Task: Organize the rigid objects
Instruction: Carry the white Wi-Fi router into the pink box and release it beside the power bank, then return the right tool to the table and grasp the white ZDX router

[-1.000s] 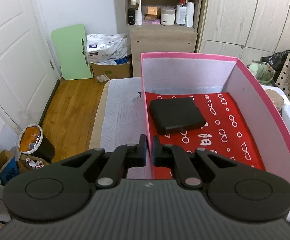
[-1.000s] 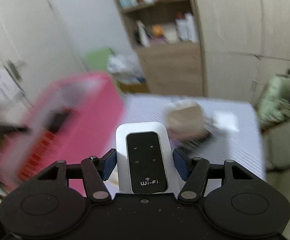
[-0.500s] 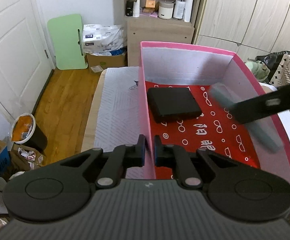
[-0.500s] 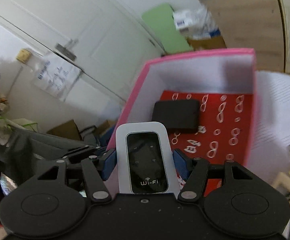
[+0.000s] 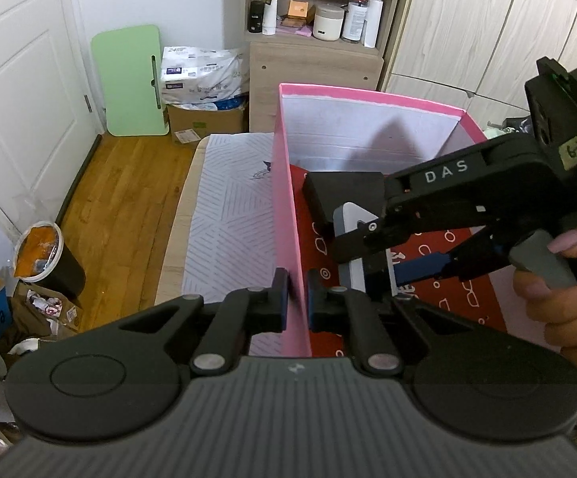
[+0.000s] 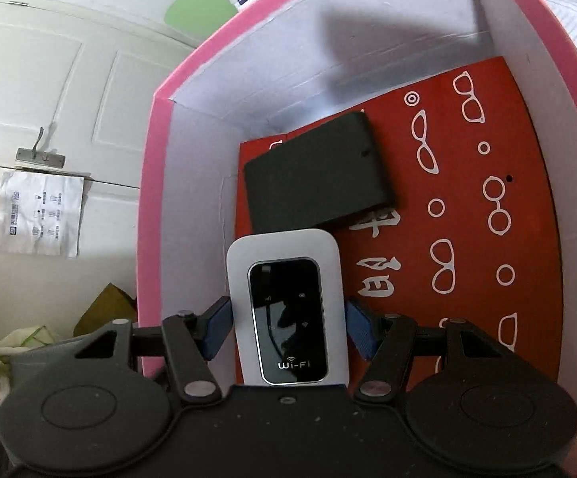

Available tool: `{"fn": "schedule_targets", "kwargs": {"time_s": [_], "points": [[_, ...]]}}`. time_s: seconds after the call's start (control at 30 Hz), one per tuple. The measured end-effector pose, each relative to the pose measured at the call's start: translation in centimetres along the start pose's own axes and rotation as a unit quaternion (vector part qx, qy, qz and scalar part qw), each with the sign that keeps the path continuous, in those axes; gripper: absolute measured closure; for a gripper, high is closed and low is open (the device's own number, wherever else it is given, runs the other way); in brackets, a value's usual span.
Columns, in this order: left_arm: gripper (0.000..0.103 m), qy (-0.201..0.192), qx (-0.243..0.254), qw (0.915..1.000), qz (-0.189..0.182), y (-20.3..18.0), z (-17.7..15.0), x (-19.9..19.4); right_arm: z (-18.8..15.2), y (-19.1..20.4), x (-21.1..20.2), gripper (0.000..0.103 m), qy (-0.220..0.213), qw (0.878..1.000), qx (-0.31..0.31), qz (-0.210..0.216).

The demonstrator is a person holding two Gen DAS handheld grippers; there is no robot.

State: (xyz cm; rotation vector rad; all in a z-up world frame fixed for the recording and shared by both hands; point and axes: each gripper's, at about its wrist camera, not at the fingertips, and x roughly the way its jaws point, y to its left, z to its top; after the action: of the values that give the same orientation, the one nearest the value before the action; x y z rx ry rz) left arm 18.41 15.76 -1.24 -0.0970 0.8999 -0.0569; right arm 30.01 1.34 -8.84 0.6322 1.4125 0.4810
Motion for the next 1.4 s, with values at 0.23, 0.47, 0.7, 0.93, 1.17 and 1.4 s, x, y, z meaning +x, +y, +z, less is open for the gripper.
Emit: {"fn": "schedule_targets", "kwargs": {"time_s": [0.23, 0.47, 0.7, 0.93, 1.17, 1.4], "points": [[0.095, -0.002, -0.002, 1.0, 0.001, 0.0, -0.1, -0.1, 0.0, 0.8, 0.2, 0.029, 0.005, 1.0, 0.008, -0.011], [0.095, -0.003, 0.002, 1.0, 0.006, -0.2, -0.2, -0.1, -0.8, 1.2, -4.2, 0.028, -0.033, 0.999, -0.032, 0.024], [0.095, -0.001, 0.004, 1.0, 0.007, -0.4, -0.2, -0.2, -6.5, 3.2, -10.9, 0.027, -0.11, 0.981, -0.156, 0.038], [0.095, 0.005, 0.004, 1.0, 0.004, -0.4, 0.0, -0.1, -10.6, 0.8, -14.7, 0.027, -0.108, 0.973, -0.197, 0.057], [0.095, 0.014, 0.019, 0.9997, 0.012, -0.8, 0.3, 0.1, -14.0, -2.4, -17.6, 0.027, -0.162, 0.966, -0.198, 0.028], [0.095, 0.027, 0.056, 0.9973, 0.039, -2.1, 0.4, 0.0, -16.0, -8.3, -19.5, 0.027, -0.253, 0.949, -0.169, -0.088]]}}
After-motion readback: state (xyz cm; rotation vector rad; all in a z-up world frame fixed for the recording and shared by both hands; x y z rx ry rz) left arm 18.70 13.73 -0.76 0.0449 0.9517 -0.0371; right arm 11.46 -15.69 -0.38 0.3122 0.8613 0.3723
